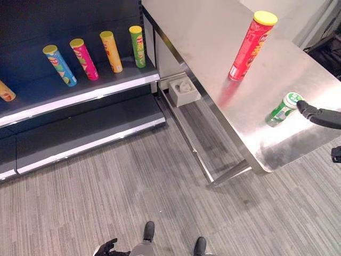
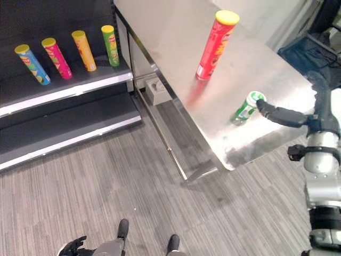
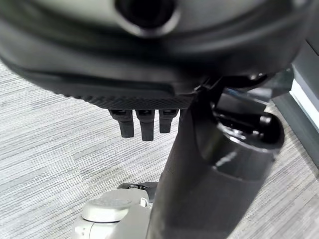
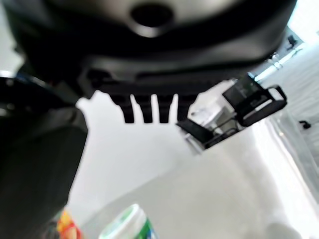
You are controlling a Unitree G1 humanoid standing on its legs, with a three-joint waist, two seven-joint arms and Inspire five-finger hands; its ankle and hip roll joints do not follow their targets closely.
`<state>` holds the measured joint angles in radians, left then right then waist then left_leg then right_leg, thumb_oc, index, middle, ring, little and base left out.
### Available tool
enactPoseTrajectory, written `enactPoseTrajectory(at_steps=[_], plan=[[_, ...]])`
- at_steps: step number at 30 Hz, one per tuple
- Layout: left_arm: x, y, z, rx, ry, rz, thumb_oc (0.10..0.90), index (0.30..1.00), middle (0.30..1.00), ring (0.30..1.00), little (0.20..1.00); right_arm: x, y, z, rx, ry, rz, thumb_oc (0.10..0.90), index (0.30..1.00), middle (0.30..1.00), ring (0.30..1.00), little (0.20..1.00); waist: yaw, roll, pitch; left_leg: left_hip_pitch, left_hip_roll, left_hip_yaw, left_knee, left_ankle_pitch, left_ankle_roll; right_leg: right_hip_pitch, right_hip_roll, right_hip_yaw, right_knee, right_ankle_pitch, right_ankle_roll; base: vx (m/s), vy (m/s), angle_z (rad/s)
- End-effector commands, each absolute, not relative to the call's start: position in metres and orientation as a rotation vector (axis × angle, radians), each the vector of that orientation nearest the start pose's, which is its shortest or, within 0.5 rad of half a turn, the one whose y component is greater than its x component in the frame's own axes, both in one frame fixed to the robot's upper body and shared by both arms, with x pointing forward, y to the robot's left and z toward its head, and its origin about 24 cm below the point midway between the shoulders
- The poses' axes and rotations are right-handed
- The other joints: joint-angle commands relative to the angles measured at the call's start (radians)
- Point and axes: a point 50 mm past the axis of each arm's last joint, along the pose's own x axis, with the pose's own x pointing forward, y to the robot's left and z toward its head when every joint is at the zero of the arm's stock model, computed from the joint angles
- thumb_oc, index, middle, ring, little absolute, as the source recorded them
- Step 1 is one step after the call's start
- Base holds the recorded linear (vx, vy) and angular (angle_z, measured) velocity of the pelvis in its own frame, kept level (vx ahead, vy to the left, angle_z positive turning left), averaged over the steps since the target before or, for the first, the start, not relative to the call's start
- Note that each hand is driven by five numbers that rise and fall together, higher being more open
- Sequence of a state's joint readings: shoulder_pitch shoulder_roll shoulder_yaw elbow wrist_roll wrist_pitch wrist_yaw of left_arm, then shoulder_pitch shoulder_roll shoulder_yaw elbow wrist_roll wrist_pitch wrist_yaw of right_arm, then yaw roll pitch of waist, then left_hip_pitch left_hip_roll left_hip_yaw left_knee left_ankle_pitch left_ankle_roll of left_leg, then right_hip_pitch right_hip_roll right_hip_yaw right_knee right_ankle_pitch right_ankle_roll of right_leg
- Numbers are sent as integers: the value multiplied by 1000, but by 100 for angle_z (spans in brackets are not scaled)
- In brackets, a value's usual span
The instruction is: Put the goods on the table back onto the shelves and tidy them up.
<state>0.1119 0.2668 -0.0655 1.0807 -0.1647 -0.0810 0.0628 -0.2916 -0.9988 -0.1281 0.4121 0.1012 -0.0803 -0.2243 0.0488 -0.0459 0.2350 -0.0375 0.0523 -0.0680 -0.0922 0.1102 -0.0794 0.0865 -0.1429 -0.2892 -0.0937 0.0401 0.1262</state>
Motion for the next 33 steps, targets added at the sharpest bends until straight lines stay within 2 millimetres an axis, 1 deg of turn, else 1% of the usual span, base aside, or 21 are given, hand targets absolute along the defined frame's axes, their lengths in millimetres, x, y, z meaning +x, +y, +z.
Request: enactPoseTrajectory(at_steps=[1,5,6,8,12,13,15,18,25,30,32,33], plan=[[77,264,-150,222,1111,244,800,900,900,900,900,274,-376,257,-847,-404,-567,800,900,900,900,900,42,-38,-79,77,20,33,5,-136,-26,-8,-44,39,6,2,72,0,0,0],[72,265,-151,225,1126,252,800,900,900,900,900,281,-376,246,-845,-362,-564,800,900,900,900,900,50,-31,-72,72,18,28,5,-133,-27,-10,-46,30,6,2,72,-3,-2,1],[71,265,-151,229,1131,253,800,900,900,900,900,283,-376,239,-843,-341,-573,800,900,900,900,900,56,-27,-69,70,17,25,5,-132,-27,-10,-47,27,6,2,72,-12,-15,5],[68,265,-151,234,1136,257,800,900,900,900,900,285,-377,231,-864,-315,-610,800,900,900,900,900,61,-22,-63,64,15,20,5,-130,-26,-14,-47,25,6,2,72,-6,-15,4],[73,264,-151,243,1128,263,800,900,900,900,900,290,-376,215,-796,-304,-701,800,900,900,900,900,72,-8,-50,50,9,10,5,-124,-23,-23,-48,23,6,3,71,-2,-7,2],[74,264,-151,256,1126,261,800,900,900,900,900,292,-375,207,-784,-288,-744,800,900,900,900,900,78,-1,-46,44,8,6,5,-122,-22,-28,-49,20,6,4,71,3,-9,8],[77,263,-150,260,1118,265,800,900,900,900,900,292,-375,205,-770,-295,-782,800,900,900,900,900,78,4,-42,39,6,3,5,-121,-21,-33,-49,20,6,4,71,-3,0,10],[78,264,-150,263,1115,282,800,900,900,900,900,288,-380,201,-736,-292,-873,800,900,900,900,900,81,14,-36,31,3,-3,5,-120,-18,-39,-50,18,6,4,70,3,-2,3],[74,264,-151,279,1135,278,800,900,900,900,900,292,-378,201,-643,-307,-910,800,900,900,900,900,84,26,-24,21,3,-6,5,-117,-18,-51,-49,22,6,4,69,0,-1,1],[76,264,-150,280,1125,269,800,900,900,900,900,302,-378,215,-548,-338,-914,800,900,900,900,900,89,34,-15,8,2,-8,5,-113,-18,-68,-50,24,6,9,70,0,0,0],[74,266,-150,272,1127,270,800,900,900,900,900,308,-379,227,-493,-358,-909,800,900,900,900,900,97,40,-8,-9,1,-14,5,-105,-18,-83,-52,23,6,10,70,0,0,0],[73,265,-150,269,1127,270,800,900,900,900,900,309,-378,229,-477,-368,-909,800,900,900,900,900,97,43,-6,-13,1,-15,5,-103,-19,-85,-52,23,6,11,70,0,0,0]])
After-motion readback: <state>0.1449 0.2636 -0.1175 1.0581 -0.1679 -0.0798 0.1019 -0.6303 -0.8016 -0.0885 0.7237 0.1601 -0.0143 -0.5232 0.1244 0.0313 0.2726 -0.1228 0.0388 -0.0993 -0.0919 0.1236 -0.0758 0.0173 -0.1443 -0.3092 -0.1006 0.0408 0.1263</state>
